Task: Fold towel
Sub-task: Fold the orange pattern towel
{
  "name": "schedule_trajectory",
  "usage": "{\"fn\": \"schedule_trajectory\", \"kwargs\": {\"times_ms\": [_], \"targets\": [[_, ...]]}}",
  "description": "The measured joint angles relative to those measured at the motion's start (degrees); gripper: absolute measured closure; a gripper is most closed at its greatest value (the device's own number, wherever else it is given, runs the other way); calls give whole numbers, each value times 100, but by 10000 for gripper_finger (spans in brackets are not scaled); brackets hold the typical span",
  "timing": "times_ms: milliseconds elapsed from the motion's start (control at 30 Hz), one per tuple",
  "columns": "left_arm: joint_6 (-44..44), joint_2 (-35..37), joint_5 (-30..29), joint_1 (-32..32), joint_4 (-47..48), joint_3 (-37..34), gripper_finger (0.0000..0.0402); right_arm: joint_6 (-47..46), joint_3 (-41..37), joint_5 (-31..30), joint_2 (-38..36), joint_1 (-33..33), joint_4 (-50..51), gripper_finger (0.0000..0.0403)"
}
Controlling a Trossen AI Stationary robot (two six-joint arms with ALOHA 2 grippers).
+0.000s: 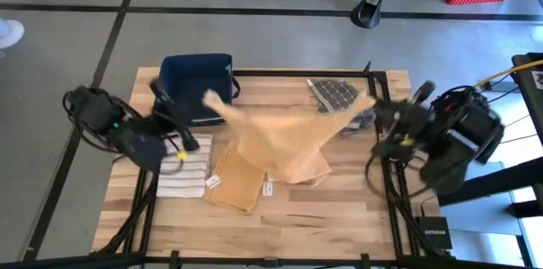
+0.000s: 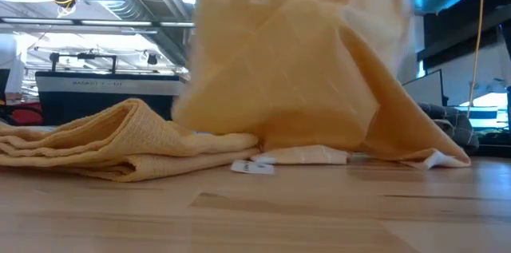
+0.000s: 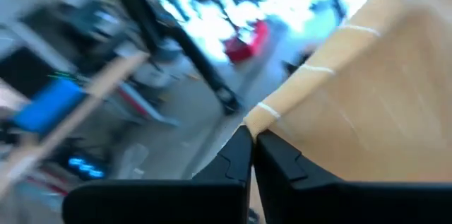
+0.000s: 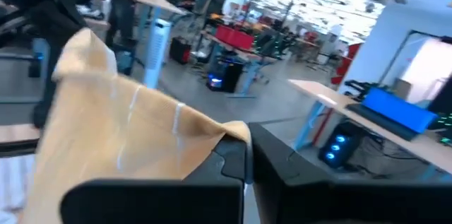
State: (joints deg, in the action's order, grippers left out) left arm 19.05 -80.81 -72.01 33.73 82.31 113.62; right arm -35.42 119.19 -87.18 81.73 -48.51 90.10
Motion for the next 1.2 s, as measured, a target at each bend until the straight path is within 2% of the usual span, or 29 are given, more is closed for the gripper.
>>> {"fn": "schedule_trajectory", "kwargs": {"times_ms": [100, 300, 433, 500, 633, 733, 900, 1067, 1200], "targets": [[-777, 261, -437, -253, -489, 2, 396, 604, 521, -13, 0, 233, -3, 391], [-2476, 484, -443, -814, -1823, -2, 396, 1606, 1206, 18, 11, 983, -2, 391], [-4294, 484, -236, -1087, -3381, -3, 396, 2436, 1589, -35, -2, 1448, -155, 391], [-5166, 475, 10, -1201, -4406, -4, 396, 3115, 1524, -246, -133, 1652, -724, 391], [-6930, 430, 344, -1293, -6505, -4, 396, 4400, 1571, -133, -278, 1834, -2012, 391], [-7879, 412, 576, -1329, -7739, -9, 396, 5460, 1574, 82, -362, 1831, -3097, 391], [-8710, 424, 934, -1540, -8824, -11, 396, 7337, 1570, 428, -409, 1829, -5072, 391], [-8723, 428, 1742, -1982, -8875, -11, 396, 9071, 1570, 708, -459, 1829, -6714, 391], [-8669, 355, 2336, -2434, -8891, -10, 396, 9779, 1570, 1145, -529, 1830, -7386, 391]]}}
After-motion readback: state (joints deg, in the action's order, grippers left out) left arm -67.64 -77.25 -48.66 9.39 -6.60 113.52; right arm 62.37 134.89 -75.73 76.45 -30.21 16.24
